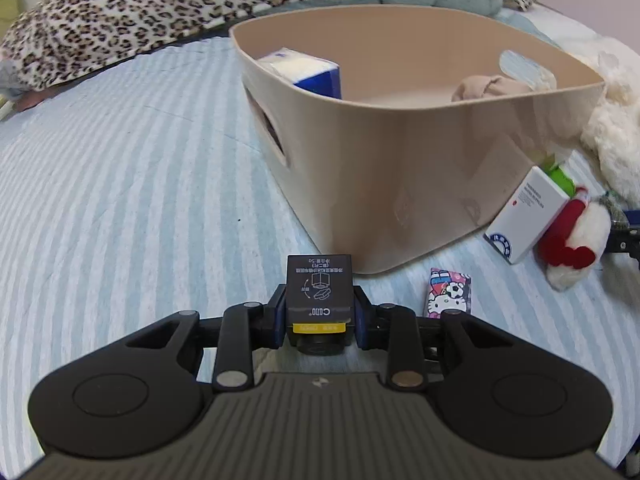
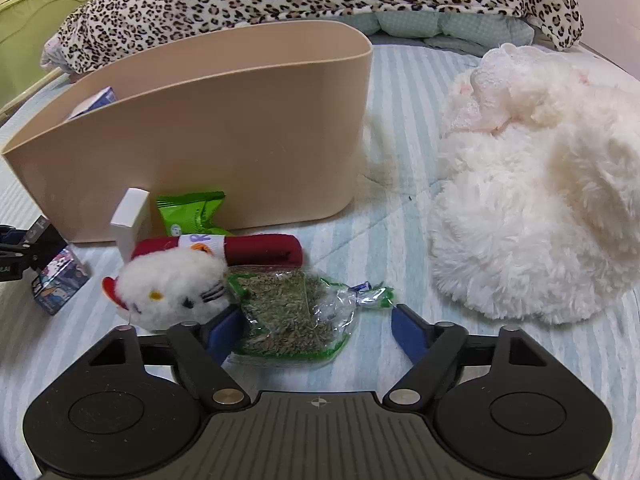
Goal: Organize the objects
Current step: 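Grasp the black battery box with the left tool while the right tool grasps the herb bag, then lower the battery box and herb bag into the basket and open both tools, then grasp the printed juice box with the left tool while the right tool grasps the Hello Kitty plush, then drop the juice box and Hello Kitty plush into the basket, opening both tools, then grasp the white medicine box with the left tool while the right tool grasps the green snack packet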
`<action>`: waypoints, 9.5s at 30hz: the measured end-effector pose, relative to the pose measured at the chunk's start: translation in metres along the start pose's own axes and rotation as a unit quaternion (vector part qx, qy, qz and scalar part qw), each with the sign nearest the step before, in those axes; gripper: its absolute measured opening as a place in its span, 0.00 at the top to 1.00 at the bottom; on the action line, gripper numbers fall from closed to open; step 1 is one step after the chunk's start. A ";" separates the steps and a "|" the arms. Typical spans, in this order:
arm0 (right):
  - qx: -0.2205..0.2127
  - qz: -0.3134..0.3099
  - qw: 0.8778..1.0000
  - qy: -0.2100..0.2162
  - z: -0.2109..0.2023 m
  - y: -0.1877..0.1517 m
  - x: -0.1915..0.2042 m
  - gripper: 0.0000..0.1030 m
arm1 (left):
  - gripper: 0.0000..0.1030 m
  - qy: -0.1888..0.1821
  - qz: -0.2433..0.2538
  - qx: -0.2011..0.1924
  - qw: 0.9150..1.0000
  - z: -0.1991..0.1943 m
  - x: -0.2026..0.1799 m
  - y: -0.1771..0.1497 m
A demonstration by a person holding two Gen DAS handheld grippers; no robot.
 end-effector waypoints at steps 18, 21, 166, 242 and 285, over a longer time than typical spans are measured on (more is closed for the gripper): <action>-0.074 -0.004 0.997 0.018 -0.071 0.025 0.004 0.49 | 0.67 0.013 -0.015 -0.079 0.997 -0.082 -0.003 0.019; -0.099 -0.010 0.995 0.021 -0.088 0.043 0.006 0.49 | 0.67 0.011 -0.009 -0.107 0.994 -0.101 -0.010 0.032; -0.189 -0.067 0.979 0.043 -0.114 0.113 0.035 0.44 | 0.76 -0.003 0.056 -0.162 0.985 -0.111 -0.086 0.107; -0.036 -0.026 0.999 0.017 -0.010 0.021 -0.006 0.06 | 0.14 0.026 0.015 -0.002 1.000 0.010 -0.136 0.024; 0.003 -0.094 0.990 0.102 0.016 0.032 0.073 0.06 | 0.65 0.026 -0.061 0.017 0.998 0.007 -0.063 0.011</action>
Point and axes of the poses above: each gripper's, at about its wrist camera, not at the fingertips, and z roughly the way its jaws point, x to its left, y to its top, the point moved 5 cm from there along z, roughly the way its jaws point, and after that the axes turned 6 degrees about -x, right-handed, at the moved point
